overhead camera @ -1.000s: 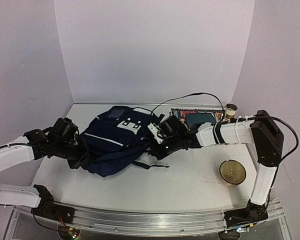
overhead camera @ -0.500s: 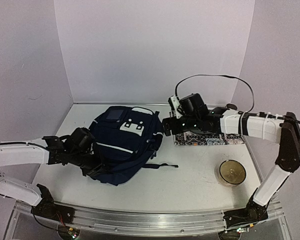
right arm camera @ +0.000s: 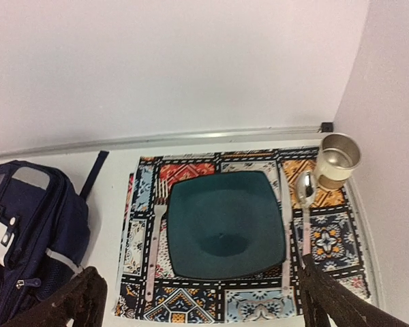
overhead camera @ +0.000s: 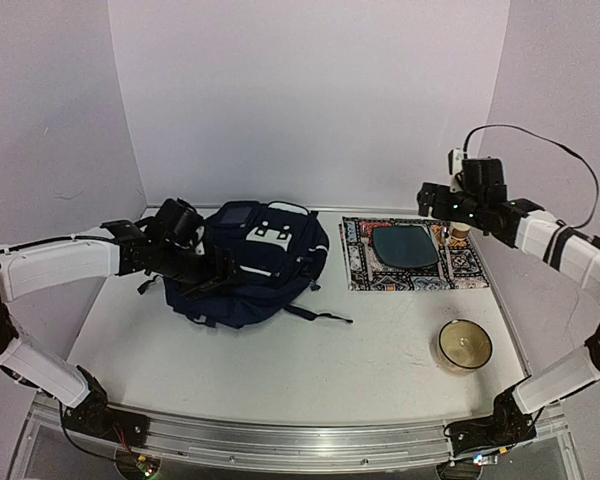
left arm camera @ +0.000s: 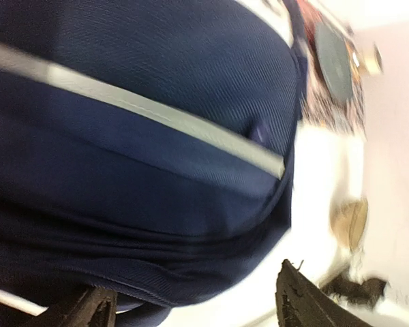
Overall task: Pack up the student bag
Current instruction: Move the student bag to the center of the board.
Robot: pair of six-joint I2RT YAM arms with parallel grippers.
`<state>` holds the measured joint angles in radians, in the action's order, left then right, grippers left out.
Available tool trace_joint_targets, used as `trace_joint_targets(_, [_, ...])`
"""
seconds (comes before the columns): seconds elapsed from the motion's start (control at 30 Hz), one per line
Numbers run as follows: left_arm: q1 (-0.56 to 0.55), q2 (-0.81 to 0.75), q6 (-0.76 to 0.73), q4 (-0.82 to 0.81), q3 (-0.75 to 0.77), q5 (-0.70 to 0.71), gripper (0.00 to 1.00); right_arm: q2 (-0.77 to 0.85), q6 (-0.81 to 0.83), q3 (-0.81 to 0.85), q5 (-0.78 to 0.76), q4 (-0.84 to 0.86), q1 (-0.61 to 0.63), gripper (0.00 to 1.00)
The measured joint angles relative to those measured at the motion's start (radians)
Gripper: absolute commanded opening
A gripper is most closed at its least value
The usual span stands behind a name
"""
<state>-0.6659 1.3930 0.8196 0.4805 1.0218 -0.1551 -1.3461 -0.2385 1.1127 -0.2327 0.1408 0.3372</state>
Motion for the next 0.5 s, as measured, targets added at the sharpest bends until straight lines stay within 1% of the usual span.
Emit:
trace_joint_targets(0.1, [0.112,0.000,-0.057,0.020,0.024,0.047,0.99,0.117,0.009,-0.049,-0.025,0.006,-0.027,0.98])
trace_joint_targets(0.2, [0.187,-0.010,-0.113,0.023,0.068,0.089,1.00,0.222,0.021,-0.096,-0.052,0.006,-0.034,0.98])
trace_joint_targets(0.4, [0.243,-0.101,-0.189,0.007,0.111,0.116,0.99,0.401,0.054,-0.174,-0.097,-0.008,-0.035,0.98])
trace_joint_targets(0.5, [0.262,-0.141,-0.222,0.011,0.111,0.169,1.00,0.470,0.076,-0.194,-0.118,-0.013,-0.035,0.98])
